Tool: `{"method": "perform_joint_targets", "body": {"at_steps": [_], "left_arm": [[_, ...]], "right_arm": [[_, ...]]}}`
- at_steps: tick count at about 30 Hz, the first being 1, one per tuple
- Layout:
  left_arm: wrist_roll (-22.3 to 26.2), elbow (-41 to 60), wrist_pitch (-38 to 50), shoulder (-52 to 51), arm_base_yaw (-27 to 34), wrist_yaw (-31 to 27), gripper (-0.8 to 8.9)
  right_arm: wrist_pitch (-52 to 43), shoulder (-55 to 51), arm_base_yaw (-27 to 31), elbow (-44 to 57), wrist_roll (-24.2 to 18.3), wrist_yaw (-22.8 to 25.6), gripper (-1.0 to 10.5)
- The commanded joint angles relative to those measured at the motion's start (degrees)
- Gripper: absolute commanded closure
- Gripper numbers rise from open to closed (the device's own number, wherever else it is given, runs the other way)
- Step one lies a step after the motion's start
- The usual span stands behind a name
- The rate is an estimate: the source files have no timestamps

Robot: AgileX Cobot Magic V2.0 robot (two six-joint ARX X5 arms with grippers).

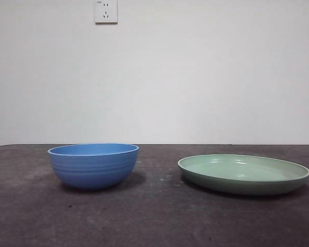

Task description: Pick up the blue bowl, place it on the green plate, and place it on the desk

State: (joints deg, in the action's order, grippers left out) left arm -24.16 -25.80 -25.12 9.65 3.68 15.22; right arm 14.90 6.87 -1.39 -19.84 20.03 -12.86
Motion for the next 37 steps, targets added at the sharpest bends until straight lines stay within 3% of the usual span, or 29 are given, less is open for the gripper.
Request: {"method": "perform_joint_targets", "body": {"at_steps": [1, 6, 12, 19, 26, 33, 35, 37], "left_arm": [[6.71, -4.50, -3.10, 4.24, 0.15, 1.95, 7.98], [12.92, -10.97, -9.20, 12.66, -0.09, 8.35, 7.98], [16.35, -16.48, -14.88, 21.05, -3.80, 14.53, 7.98], [21.38, -22.25, -23.52, 27.98, -11.32, 15.28, 7.98], [22.45, -24.61, -26.40, 31.28, -16.33, 15.28, 7.99], [22.43, -24.61, -26.29, 31.47, -16.94, 15.26, 7.76], [22.38, -24.61, -26.32, 31.50, -16.94, 15.26, 7.29], [22.38, -24.61, -26.29, 31.50, -16.94, 15.26, 6.20]], "right_arm": [[2.12, 4.07, 0.09, -5.07, -3.65, -2.82, 9.4], [10.38, 13.81, 0.07, -14.49, -8.92, -9.29, 9.4], [23.78, 25.40, 0.00, -24.92, -17.94, -17.97, 9.4], [36.50, 33.57, -1.86, -32.24, -25.31, -20.68, 9.4], [42.34, 35.76, -7.04, -32.92, -27.21, -20.28, 9.4], [42.36, 35.71, -8.68, -32.89, -27.56, -19.89, 9.4], [42.36, 35.71, -8.68, -32.89, -27.54, -19.89, 9.0], [42.36, 35.71, -8.68, -32.89, -27.36, -19.89, 7.8]]}}
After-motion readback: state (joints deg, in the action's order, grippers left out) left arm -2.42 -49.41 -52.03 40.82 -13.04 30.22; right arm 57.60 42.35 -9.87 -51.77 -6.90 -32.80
